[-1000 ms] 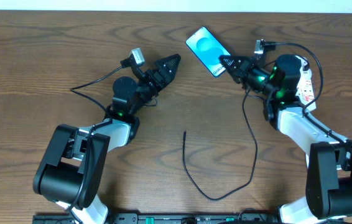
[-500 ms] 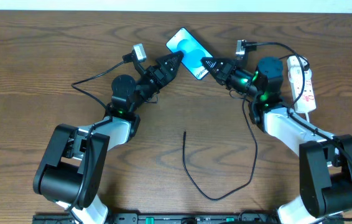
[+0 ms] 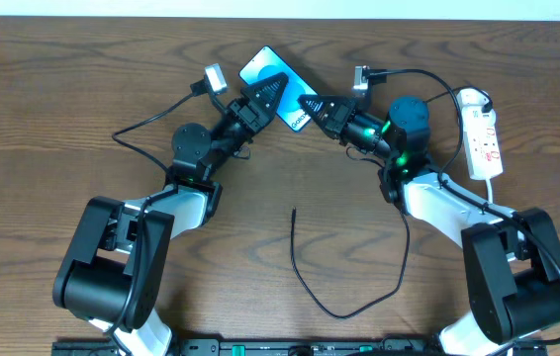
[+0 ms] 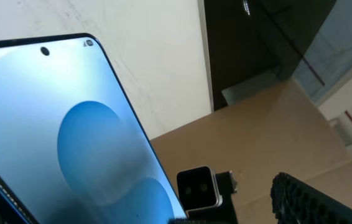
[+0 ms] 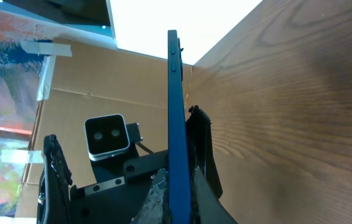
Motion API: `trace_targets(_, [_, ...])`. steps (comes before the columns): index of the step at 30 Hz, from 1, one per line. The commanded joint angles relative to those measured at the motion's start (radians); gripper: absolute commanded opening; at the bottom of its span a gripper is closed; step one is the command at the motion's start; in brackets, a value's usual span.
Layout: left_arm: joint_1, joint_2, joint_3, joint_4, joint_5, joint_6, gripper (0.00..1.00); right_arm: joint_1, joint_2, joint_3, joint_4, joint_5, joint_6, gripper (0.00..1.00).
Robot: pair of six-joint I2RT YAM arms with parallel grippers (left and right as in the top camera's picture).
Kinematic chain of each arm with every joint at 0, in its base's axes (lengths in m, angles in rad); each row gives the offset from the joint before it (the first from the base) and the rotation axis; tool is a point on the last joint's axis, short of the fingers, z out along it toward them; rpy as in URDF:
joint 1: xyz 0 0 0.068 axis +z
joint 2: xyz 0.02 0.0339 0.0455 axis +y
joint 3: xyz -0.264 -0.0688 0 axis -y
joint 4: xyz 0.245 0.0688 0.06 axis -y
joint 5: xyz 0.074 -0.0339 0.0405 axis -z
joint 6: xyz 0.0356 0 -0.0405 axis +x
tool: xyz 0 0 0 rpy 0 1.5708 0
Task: Plug charger to phone and switch on socket
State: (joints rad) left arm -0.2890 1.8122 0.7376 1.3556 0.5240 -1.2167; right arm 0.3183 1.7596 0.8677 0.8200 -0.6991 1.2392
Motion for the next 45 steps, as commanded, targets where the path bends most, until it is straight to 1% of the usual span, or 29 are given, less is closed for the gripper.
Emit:
trace_targets(1, [0.0, 0.006, 0.023, 0.033, 0.014, -0.046, 0.98, 0.02, -0.005, 0.008, 0.016, 0.005, 0.002, 0.01])
trace_targets(3, [0.0, 0.006, 0.023, 0.09, 0.014, -0.065, 0.98, 0.028, -0.005, 0.008, 0.038, 0.011, -0.002, 0.01])
trace_targets(5, [0.0, 0.006, 0.023, 0.124, 0.014, -0.086, 0.94, 0.034, -0.005, 0.008, 0.041, 0.023, -0.006, 0.01])
trace_targets(6, [0.0, 0.006, 0.023, 0.124, 0.014, -0.091, 0.9, 0.037, -0.005, 0.008, 0.041, 0.029, -0.008, 0.01])
trace_targets(7, [0.0, 0.006, 0.022, 0.124, 0.015, -0.091, 0.82, 0.04, -0.005, 0.008, 0.045, 0.04, -0.01, 0.01])
trace_targets(9, [0.0, 0.006, 0.022, 0.124, 0.015, -0.091, 0.73, 0.043, -0.005, 0.008, 0.054, 0.054, -0.01, 0.01])
trace_targets(11, [0.0, 0.006, 0.022, 0.124, 0.015, -0.091, 0.6, 0.043, -0.005, 0.008, 0.057, 0.071, -0.003, 0.01])
trace_targets(12, [0.0, 0.006, 0.022, 0.123, 0.014, -0.091, 0.56, 0.043, -0.005, 0.008, 0.057, 0.079, 0.006, 0.01])
trace_targets(13, [0.0, 0.006, 0.022, 0.124, 0.014, -0.091, 0.52, 0.043, -0.005, 0.008, 0.057, 0.085, 0.007, 0.01])
trace_targets(14, [0.0, 0.006, 0.022, 0.124, 0.014, -0.091, 0.51, 0.043, -0.005, 0.008, 0.056, 0.092, 0.019, 0.01])
trace_targets(15, [0.0, 0.006, 0.022, 0.123, 0.013, -0.091, 0.47, 0.043, -0.005, 0.008, 0.056, 0.097, 0.029, 0.01])
trace_targets(18, [0.0, 0.006, 0.022, 0.109, 0.003, -0.091, 0.38, 0.043, -0.005, 0.008, 0.055, 0.097, 0.072, 0.01])
trace_targets(19, [0.0, 0.006, 0.022, 0.096, 0.002, -0.091, 0.33, 0.043, -0.005, 0.008, 0.05, 0.095, 0.093, 0.01])
trace_targets(21, [0.0, 0.006, 0.022, 0.09, 0.003, -0.091, 0.31, 0.043, -0.005, 0.008, 0.039, 0.091, 0.116, 0.01])
trace_targets(24, [0.001, 0.006, 0.022, 0.09, 0.002, -0.091, 0.29, 0.043, -0.005, 0.008, 0.003, 0.083, 0.159, 0.01])
trace_targets(27, [0.003, 0.006, 0.022, 0.09, -0.001, -0.094, 0.24, 0.043, -0.005, 0.008, -0.014, 0.068, 0.183, 0.01])
trace_targets(30, [0.003, 0.006, 0.022, 0.09, -0.017, -0.121, 0.2, 0.043, -0.005, 0.008, -0.015, 0.062, 0.183, 0.01])
trace_targets(32, [0.003, 0.006, 0.022, 0.09, -0.02, -0.128, 0.19, 0.043, -0.005, 0.008, -0.017, 0.06, 0.181, 0.01])
trace_targets(33, [0.003, 0.006, 0.022, 0.09, -0.019, -0.128, 0.15, 0.043, -0.005, 0.008, -0.018, 0.059, 0.181, 0.01])
trace_targets(36, [0.003, 0.006, 0.022, 0.09, -0.019, -0.137, 0.09, 0.043, -0.005, 0.008, -0.017, 0.049, 0.158, 0.01])
trace_targets(39, [0.003, 0.006, 0.022, 0.09, -0.019, -0.151, 0.08, 0.043, -0.005, 0.008, -0.013, 0.022, 0.083, 0.82])
trace_targets(40, [0.003, 0.006, 0.022, 0.09, -0.019, -0.158, 0.08, 0.042, -0.005, 0.008, -0.004, 0.01, 0.063, 0.95])
trace_targets(41, [0.003, 0.006, 0.022, 0.09, -0.02, -0.181, 0.08, 0.036, -0.005, 0.008, 0.023, -0.01, 0.028, 0.99])
trace_targets(43, [0.008, 0.006, 0.022, 0.089, -0.019, -0.199, 0.07, 0.011, -0.008, 0.008, 0.106, -0.046, -0.027, 0.99])
trace_targets(45, [0.02, 0.006, 0.022, 0.059, -0.019, -0.254, 0.07, -0.034, -0.023, 0.008, 0.151, -0.078, -0.056, 0.99])
